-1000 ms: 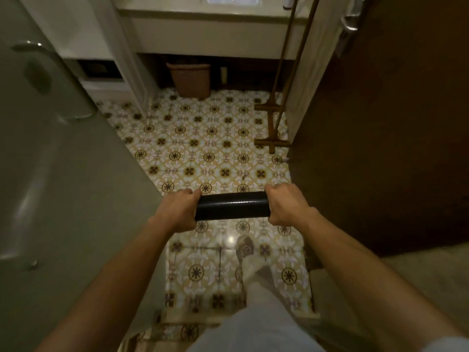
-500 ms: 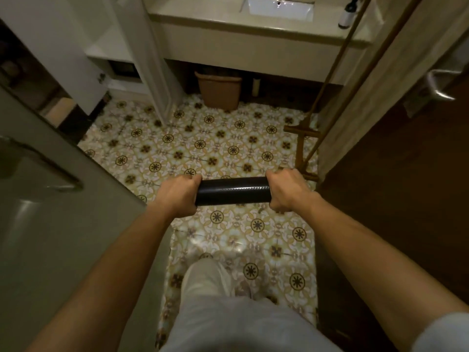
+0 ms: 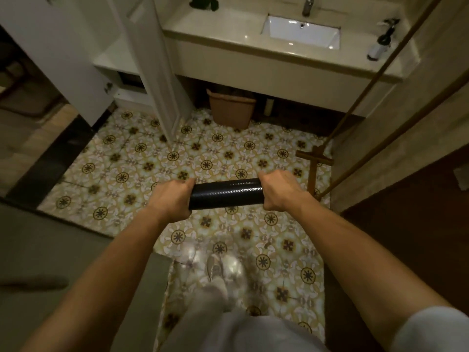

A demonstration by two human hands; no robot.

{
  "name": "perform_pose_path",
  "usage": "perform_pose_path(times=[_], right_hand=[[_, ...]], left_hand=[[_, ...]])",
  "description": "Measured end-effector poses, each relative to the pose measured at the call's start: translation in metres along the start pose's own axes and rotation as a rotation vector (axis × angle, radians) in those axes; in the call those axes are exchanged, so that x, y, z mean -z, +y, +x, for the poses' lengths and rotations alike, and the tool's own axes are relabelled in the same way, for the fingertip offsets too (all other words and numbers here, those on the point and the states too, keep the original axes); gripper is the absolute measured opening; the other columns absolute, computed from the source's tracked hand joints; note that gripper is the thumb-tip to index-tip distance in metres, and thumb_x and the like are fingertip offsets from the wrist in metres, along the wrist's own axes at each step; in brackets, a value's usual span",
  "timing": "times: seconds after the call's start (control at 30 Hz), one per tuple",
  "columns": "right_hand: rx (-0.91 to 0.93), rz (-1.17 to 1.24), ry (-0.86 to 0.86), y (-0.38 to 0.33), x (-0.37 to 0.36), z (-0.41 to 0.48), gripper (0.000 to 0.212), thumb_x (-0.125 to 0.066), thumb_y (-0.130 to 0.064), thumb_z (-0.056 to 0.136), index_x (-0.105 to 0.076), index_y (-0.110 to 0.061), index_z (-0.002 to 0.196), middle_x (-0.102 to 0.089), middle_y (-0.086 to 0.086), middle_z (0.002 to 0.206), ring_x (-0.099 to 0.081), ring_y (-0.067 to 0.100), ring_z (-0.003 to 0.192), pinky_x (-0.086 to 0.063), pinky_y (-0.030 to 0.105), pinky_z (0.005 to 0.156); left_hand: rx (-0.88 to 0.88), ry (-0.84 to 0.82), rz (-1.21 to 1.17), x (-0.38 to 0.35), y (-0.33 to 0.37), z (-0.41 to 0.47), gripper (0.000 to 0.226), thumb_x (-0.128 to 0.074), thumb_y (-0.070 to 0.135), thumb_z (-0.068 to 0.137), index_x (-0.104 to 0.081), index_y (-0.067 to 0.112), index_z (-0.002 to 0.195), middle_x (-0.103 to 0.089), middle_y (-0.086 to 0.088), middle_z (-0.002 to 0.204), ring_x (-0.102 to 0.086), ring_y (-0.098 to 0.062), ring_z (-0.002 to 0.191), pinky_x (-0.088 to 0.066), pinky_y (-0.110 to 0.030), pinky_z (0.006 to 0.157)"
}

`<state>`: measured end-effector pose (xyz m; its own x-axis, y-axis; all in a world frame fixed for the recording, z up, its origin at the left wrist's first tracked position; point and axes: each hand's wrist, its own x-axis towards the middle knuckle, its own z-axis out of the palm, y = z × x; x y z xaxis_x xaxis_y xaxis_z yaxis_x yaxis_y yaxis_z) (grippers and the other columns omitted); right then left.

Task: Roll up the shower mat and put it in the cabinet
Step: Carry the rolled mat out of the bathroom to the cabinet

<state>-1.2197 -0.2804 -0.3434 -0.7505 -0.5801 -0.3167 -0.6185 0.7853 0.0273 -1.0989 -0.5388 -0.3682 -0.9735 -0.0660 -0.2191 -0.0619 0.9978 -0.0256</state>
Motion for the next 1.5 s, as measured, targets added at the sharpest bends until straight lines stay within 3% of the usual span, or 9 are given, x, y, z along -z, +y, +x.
perform_pose_path(times=[0.23, 0.5, 0.63, 0.83, 0.93, 1.03, 1.17, 1.37, 1.5], right_hand=[[0.047, -0.018, 0.029, -0.020, 0.043, 0.120, 0.055, -0.080, -0.034, 0.059, -0.055, -0.022, 0.107, -0.065, 0.004, 0.090, -0.062, 0.025, 0.080, -0.052, 0.037, 0.067], [0.126, -0.036, 0.041, -0.035, 0.085, 0.240, 0.056, -0.077, -0.034, 0.061, -0.054, -0.023, 0.111, -0.066, 0.004, 0.090, -0.062, 0.025, 0.079, -0.049, 0.036, 0.064], [0.164, -0.078, 0.015, -0.044, 0.101, 0.305, 0.053, -0.076, -0.036, 0.062, -0.052, -0.024, 0.108, -0.056, -0.001, 0.082, -0.050, 0.022, 0.068, -0.041, 0.034, 0.059], [0.279, -0.091, 0.002, -0.074, 0.143, 0.428, 0.053, -0.077, -0.036, 0.063, -0.054, -0.023, 0.108, -0.063, 0.003, 0.090, -0.060, 0.025, 0.079, -0.049, 0.037, 0.067], [0.357, -0.095, 0.009, -0.098, 0.168, 0.485, 0.053, -0.076, -0.034, 0.068, -0.054, -0.020, 0.115, -0.066, 0.006, 0.096, -0.063, 0.027, 0.085, -0.051, 0.039, 0.072], [0.456, -0.105, 0.008, -0.135, 0.191, 0.546, 0.052, -0.076, -0.035, 0.071, -0.054, -0.020, 0.115, -0.066, 0.007, 0.098, -0.063, 0.029, 0.085, -0.046, 0.036, 0.067], [0.554, -0.069, 0.017, -0.183, 0.216, 0.602, 0.049, -0.078, -0.036, 0.068, -0.056, -0.024, 0.110, -0.063, 0.001, 0.092, -0.056, 0.021, 0.075, -0.045, 0.034, 0.065], [0.636, -0.060, 0.053, -0.264, 0.230, 0.678, 0.058, -0.079, -0.037, 0.064, -0.052, -0.022, 0.113, -0.064, 0.004, 0.096, -0.062, 0.025, 0.085, -0.051, 0.038, 0.072], [0.652, -0.054, 0.079, -0.313, 0.239, 0.724, 0.057, -0.079, -0.036, 0.061, -0.053, -0.024, 0.111, -0.065, 0.003, 0.093, -0.060, 0.022, 0.080, -0.051, 0.036, 0.071]], left_hand=[[0.088, 0.010, -0.038, 0.022, -0.079, 0.077, 0.059, -0.079, 0.039, 0.060, -0.049, 0.028, 0.109, -0.065, 0.000, 0.095, -0.064, -0.022, 0.082, -0.047, -0.031, 0.061], [0.176, -0.007, -0.117, 0.042, -0.152, 0.148, 0.058, -0.079, 0.036, 0.064, -0.048, 0.030, 0.114, -0.063, 0.003, 0.097, -0.062, -0.018, 0.084, -0.055, -0.036, 0.071], [0.232, -0.011, -0.173, 0.045, -0.188, 0.187, 0.055, -0.079, 0.031, 0.065, -0.048, 0.031, 0.110, -0.061, 0.005, 0.094, -0.058, -0.014, 0.081, -0.052, -0.032, 0.070], [0.318, 0.053, -0.231, 0.054, -0.268, 0.247, 0.052, -0.081, 0.027, 0.064, -0.051, 0.031, 0.106, -0.061, 0.007, 0.092, -0.058, -0.013, 0.081, -0.054, -0.032, 0.069], [0.399, 0.041, -0.225, 0.061, -0.312, 0.270, 0.051, -0.082, 0.030, 0.063, -0.052, 0.035, 0.103, -0.060, 0.010, 0.088, -0.056, -0.010, 0.077, -0.050, -0.028, 0.064], [0.516, 0.015, -0.234, 0.067, -0.363, 0.285, 0.052, -0.080, 0.034, 0.063, -0.051, 0.038, 0.105, -0.061, 0.011, 0.088, -0.058, -0.010, 0.078, -0.054, -0.031, 0.069], [0.616, 0.010, -0.253, 0.077, -0.422, 0.290, 0.051, -0.081, 0.034, 0.063, -0.051, 0.038, 0.104, -0.060, 0.010, 0.087, -0.057, -0.011, 0.080, -0.054, -0.033, 0.070], [0.667, -0.014, -0.223, 0.082, -0.517, 0.296, 0.048, -0.079, 0.034, 0.067, -0.050, 0.035, 0.105, -0.059, 0.008, 0.089, -0.057, -0.013, 0.080, -0.055, -0.037, 0.073], [0.657, -0.009, -0.217, 0.076, -0.584, 0.306, 0.047, -0.079, 0.036, 0.067, -0.050, 0.035, 0.104, -0.059, 0.009, 0.089, -0.056, -0.012, 0.078, -0.049, -0.031, 0.069]])
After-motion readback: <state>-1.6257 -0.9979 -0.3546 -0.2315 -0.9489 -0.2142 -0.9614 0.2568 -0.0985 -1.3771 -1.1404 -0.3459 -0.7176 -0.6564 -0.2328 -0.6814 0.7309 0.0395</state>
